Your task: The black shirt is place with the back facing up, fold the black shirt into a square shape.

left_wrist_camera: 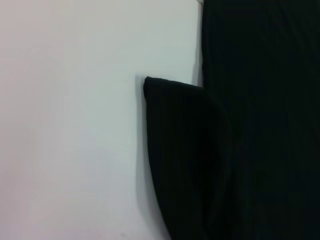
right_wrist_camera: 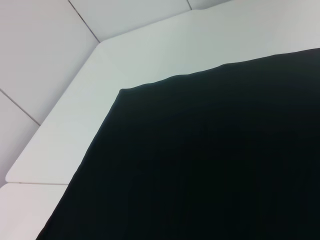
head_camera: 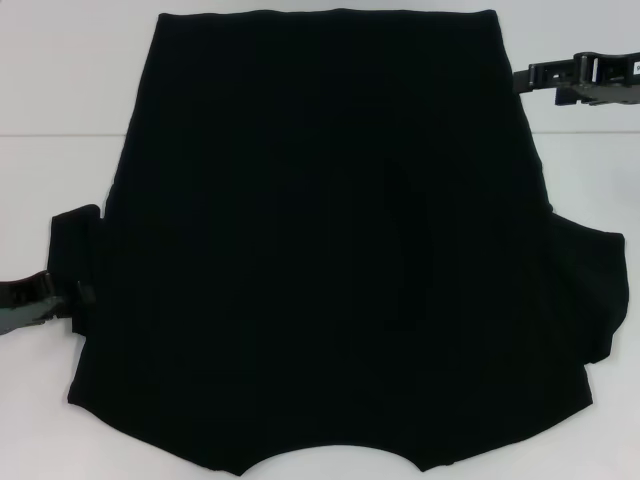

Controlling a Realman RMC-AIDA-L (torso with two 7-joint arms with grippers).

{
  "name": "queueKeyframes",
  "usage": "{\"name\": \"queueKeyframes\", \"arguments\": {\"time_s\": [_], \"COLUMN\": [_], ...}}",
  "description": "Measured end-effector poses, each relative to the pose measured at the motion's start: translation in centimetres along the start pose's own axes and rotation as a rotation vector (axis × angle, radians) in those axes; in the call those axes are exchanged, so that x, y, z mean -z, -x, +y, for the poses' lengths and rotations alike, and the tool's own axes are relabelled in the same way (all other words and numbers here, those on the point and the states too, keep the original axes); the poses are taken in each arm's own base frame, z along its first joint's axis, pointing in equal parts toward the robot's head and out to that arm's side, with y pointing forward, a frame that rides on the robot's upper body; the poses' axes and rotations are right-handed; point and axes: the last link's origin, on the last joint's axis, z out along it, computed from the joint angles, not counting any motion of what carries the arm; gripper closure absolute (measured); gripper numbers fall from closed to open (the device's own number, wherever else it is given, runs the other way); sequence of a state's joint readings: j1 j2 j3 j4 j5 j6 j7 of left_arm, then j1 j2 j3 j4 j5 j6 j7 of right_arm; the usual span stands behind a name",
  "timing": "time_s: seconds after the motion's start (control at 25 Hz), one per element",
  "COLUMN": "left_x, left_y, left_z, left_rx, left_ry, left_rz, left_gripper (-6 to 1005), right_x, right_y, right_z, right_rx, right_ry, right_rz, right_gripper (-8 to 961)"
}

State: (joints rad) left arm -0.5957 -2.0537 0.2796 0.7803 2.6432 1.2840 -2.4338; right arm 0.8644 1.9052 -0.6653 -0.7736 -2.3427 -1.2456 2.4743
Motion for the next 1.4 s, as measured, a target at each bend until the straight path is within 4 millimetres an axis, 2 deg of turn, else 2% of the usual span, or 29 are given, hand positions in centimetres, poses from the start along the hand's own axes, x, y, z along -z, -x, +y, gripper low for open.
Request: {"name": "queueKeyframes", "arguments": {"time_s": [0.24,0.44,0.68,1.16,1.4], "left_x": [-0.1,-0.1,0.1,3.3,4.0], "left_y": [0.0,-0.1,-0.3,-2.7,-3.2], "left_z": [0.2,0.1,0.0,-2.1,-2.9], "left_rx": [-0.005,-0.005,-0.018,0.007,0.039], "left_ry": [-0.004,-0.006,-0.010,-0.108,-0.155], "left_rz": [-0.008,-0.008,-0.001,0.104,0.138], "left_gripper": [636,855,1001,983,975], "right_x": [0.1,0.1,0.2,0.5,0.5], "right_y": [0.1,0.1,0.2,0.0,0.0], "right_z": [0.0,-0.1,-0.1,-0.5,-0.6], "right_rx": [-0.003,-0.008,-0.009,-0.018,-0.021], "right_ry": [0.001,0.003,0.003,-0.004,-0.003], "right_rz": [-0.005,-0.011,-0.016,-0.017,-0.017], "right_gripper": [175,179,184,194,199]}}
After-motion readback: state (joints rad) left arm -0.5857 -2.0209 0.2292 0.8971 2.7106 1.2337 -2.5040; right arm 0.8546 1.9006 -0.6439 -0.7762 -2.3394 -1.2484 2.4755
